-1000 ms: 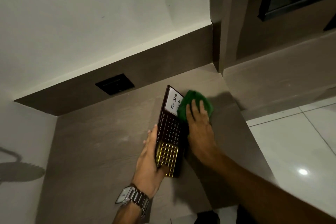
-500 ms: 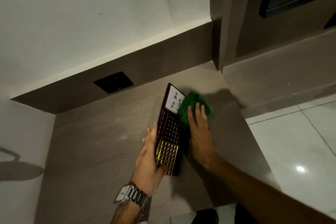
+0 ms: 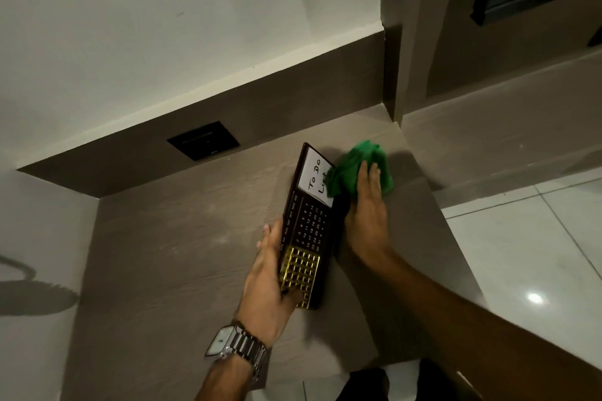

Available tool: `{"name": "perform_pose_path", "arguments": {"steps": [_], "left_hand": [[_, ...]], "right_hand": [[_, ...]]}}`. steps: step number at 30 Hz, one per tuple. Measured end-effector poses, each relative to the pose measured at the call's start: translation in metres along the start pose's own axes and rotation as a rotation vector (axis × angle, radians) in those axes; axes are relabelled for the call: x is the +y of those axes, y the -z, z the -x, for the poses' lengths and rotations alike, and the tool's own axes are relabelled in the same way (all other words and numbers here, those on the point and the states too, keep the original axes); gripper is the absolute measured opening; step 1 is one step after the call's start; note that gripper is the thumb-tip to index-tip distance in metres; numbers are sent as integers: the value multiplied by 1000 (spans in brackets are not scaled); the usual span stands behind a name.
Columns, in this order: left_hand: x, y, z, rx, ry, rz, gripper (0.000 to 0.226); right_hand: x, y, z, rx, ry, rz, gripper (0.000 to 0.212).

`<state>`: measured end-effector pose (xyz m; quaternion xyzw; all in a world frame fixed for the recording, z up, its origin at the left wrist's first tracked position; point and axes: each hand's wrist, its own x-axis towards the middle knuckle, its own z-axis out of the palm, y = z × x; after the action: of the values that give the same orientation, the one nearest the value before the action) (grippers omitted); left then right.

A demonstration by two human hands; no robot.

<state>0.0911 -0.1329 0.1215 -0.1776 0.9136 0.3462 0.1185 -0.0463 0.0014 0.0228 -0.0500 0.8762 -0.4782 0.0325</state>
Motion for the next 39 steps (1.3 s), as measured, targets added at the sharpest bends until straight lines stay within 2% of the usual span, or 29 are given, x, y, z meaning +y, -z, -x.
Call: {"name": "perform_pose_path", "arguments": {"steps": [4,8,10,13,15,19,22,24,28,30,33,36,39], "left_hand": [[-1,1,-1,-8,-19,-23,115],[-2,1,-1,-12,-11,-39,117],[-3,0,-2,-12,-17,-42,117],[-4,-1,-2,-4,12,-22,116],[-4,-1,-2,-7,24,-4,117],[-4,-1,-4,-13,-8,-22,115],[-5,-1,-5,-14,-30,-43,115],[-5,-2,-4,-15,-32,-48,115],[-3,-3,-6,-27,-32,-58,115],[-2,-3,-6,-31,-35,-51,114],[-2,-1,-5,-18,-55,-20,114],[-4,0,-7,-27,-33,-11,114],[-5,1,-6,-53,-8,-1,116]], "right_hand": [[31,0,42,-175,211,209,101],[33,7,40,-232,297,312,100],[27,13,18,-195,252,288,95],[15,17,-20,-50,79,218,93],[13,11,-19,-16,77,193,93],[29,-2,48,-222,310,328,107],[37,3,58,-294,450,412,101],[31,7,35,-275,426,455,97],[4,7,-26,-140,170,411,89],[-5,3,-28,-113,125,403,87],[-4,-8,26,-127,194,395,91],[6,-12,102,-239,318,399,105],[10,-4,101,-285,369,405,108]]}}
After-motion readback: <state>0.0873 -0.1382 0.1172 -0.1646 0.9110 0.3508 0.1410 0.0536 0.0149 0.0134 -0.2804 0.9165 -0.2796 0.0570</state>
